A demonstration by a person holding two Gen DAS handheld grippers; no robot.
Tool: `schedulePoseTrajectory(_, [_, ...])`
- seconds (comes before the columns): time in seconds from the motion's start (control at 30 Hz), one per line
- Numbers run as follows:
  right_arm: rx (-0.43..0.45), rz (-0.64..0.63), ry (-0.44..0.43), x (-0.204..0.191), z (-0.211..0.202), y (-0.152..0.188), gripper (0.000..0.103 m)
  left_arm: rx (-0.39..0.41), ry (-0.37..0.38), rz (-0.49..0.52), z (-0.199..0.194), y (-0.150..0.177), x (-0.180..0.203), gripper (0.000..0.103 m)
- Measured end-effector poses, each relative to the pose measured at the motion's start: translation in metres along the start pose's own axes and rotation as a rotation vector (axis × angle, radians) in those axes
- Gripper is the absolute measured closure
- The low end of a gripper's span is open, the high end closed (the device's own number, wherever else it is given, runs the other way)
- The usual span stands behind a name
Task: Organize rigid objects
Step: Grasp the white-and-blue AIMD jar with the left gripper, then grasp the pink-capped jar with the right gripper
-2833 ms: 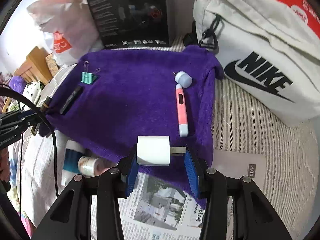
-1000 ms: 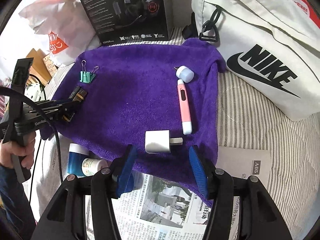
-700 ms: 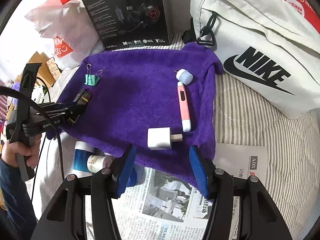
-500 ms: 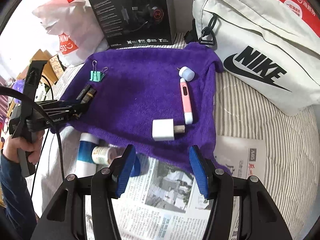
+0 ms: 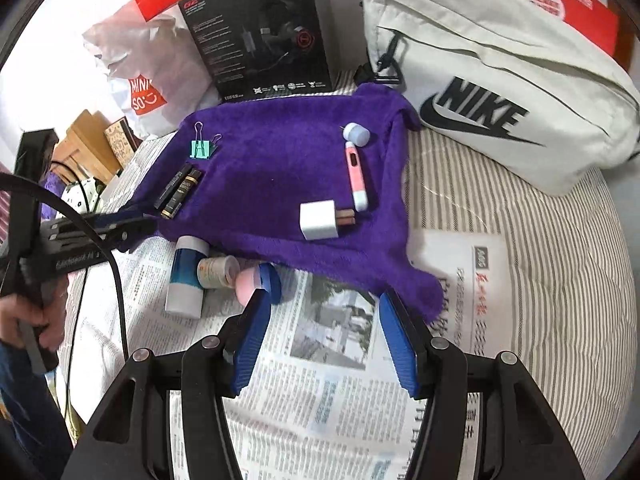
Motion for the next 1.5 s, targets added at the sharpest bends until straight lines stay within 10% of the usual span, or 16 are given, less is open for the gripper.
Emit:
schedulePoseTrajectory(0.47, [0.002, 0.05, -0.02, 0.018, -0.003, 0.023, 0.046, -0.155, -0.014, 0.037, 0.045, 0.028, 0.035, 0.057])
schedulePoseTrajectory(1.0, [-0.05, 0.046, -0.043, 0.014, 0.023, 0.025, 0.046, -0.123, -0.089, 0.13, 0.062, 0.015, 0.052, 0.066])
schedulePoseTrajectory(1.5, [-0.04, -0.133, -0.064, -0.039, 0.056, 0.012, 0.05, -0.094, -0.116, -0.042, 0.037, 0.042, -0.023, 0.066])
Point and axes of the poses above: each gripper's, at about its wrist camera, not at the fingertips, and z roughly the way its jaws point, x to its right, y to its underside, the point moved 5 cm from there along z, roughly the way its jaws point, and after that the axes turned 4 degrees about -x, right-handed, at the moved point
